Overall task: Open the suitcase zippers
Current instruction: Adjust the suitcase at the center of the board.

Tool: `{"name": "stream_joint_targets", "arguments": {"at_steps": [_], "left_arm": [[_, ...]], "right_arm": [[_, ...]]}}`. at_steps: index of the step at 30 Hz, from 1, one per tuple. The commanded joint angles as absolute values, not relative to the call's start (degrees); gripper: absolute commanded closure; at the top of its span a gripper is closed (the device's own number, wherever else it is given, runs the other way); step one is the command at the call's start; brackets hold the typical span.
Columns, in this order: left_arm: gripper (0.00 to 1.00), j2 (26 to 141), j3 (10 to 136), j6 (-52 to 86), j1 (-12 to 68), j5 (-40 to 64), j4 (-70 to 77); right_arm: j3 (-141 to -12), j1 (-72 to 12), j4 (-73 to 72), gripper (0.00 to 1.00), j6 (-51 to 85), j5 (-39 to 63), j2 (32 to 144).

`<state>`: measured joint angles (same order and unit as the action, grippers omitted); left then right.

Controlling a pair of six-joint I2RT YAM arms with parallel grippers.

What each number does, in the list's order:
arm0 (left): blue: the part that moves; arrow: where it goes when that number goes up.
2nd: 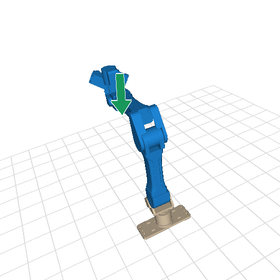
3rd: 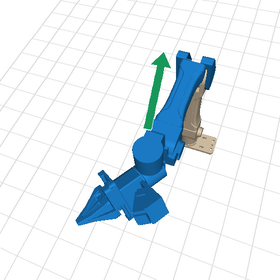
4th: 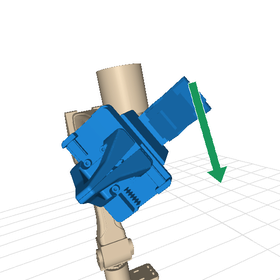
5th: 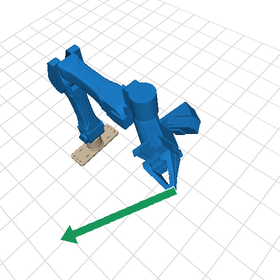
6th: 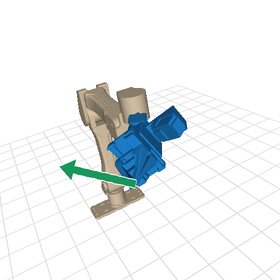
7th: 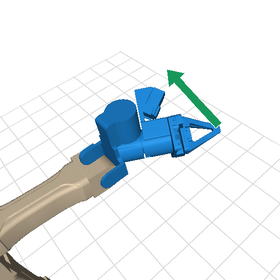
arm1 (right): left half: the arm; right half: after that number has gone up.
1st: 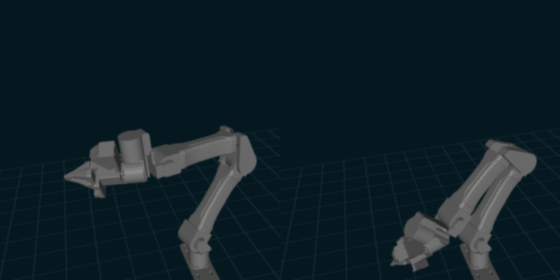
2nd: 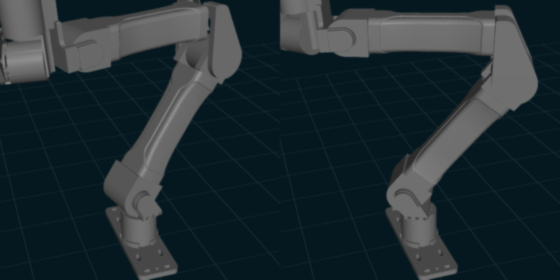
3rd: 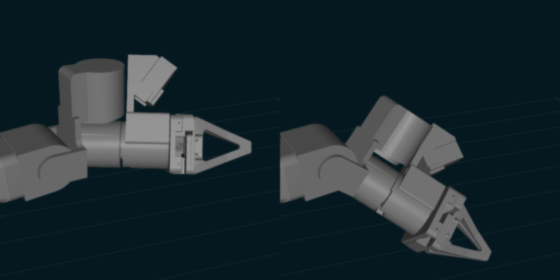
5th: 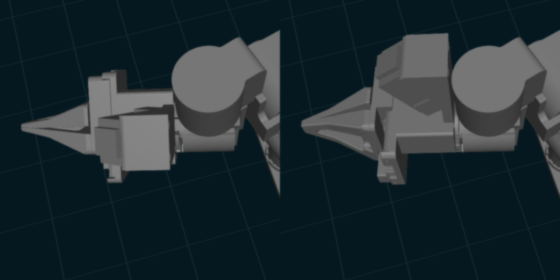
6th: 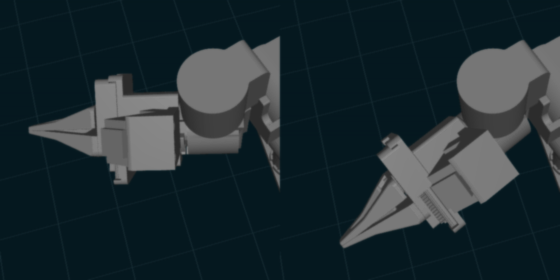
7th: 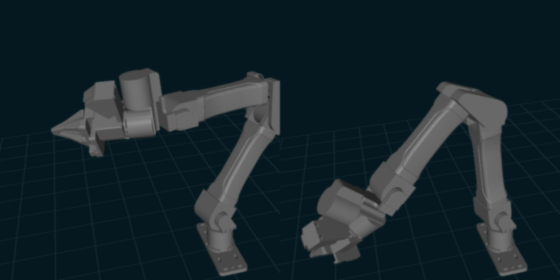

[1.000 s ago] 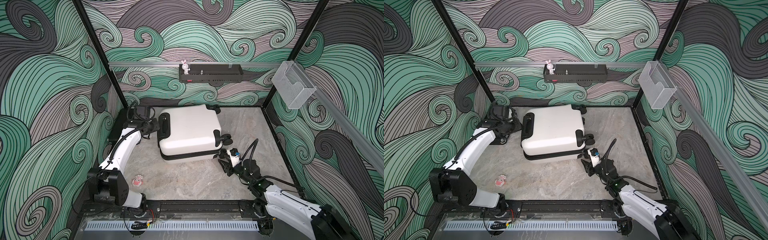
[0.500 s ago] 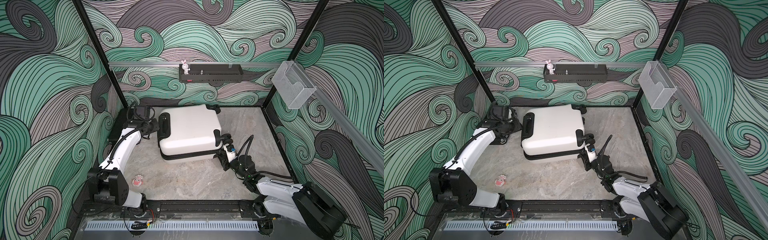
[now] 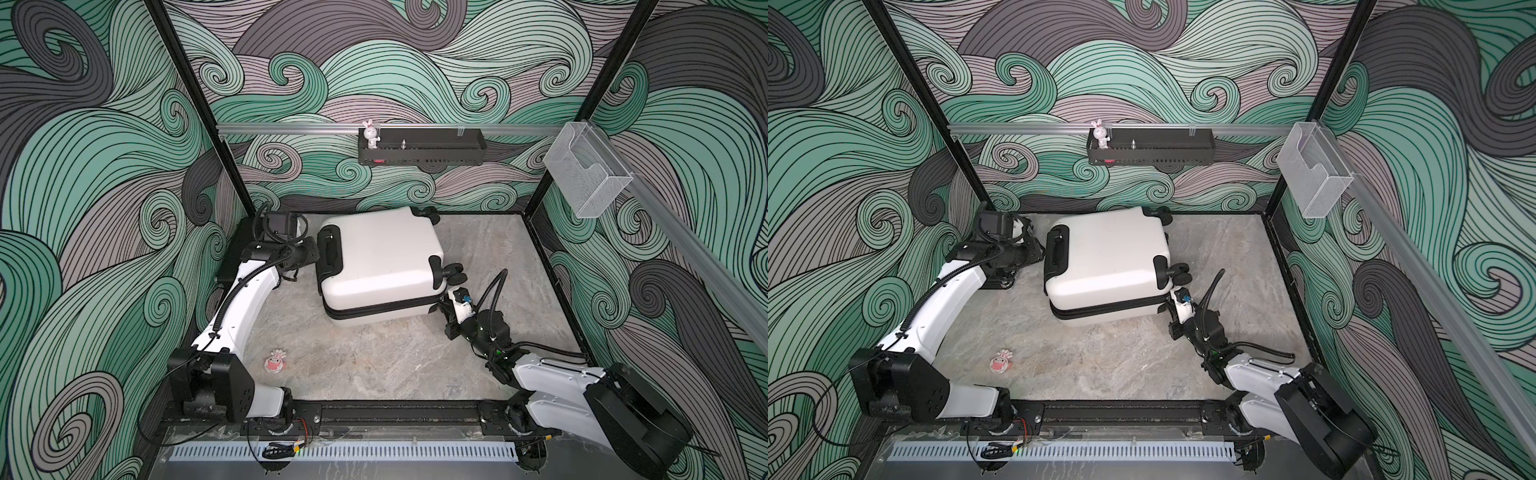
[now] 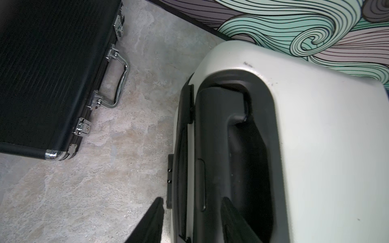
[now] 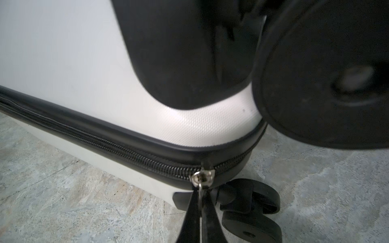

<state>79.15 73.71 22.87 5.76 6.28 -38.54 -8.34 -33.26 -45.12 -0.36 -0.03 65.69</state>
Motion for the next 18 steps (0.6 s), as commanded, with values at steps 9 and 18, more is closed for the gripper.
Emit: {"name": "stream_joint_targets", "arguments": {"at_steps": [9,18], "left_arm": [[0.46,81.12,80.54,-4.34,22.36,19.26,-38.08],[0.44,93.23,91.98,-21.71,33.48,32.69,-38.61]], "right_arm": [[-5.74,-33.31,-47.19,1.0,-4.21,0.88,59.33],[-4.69,-33.3,-46.75,1.0,-4.66,-0.12,56.8]]}}
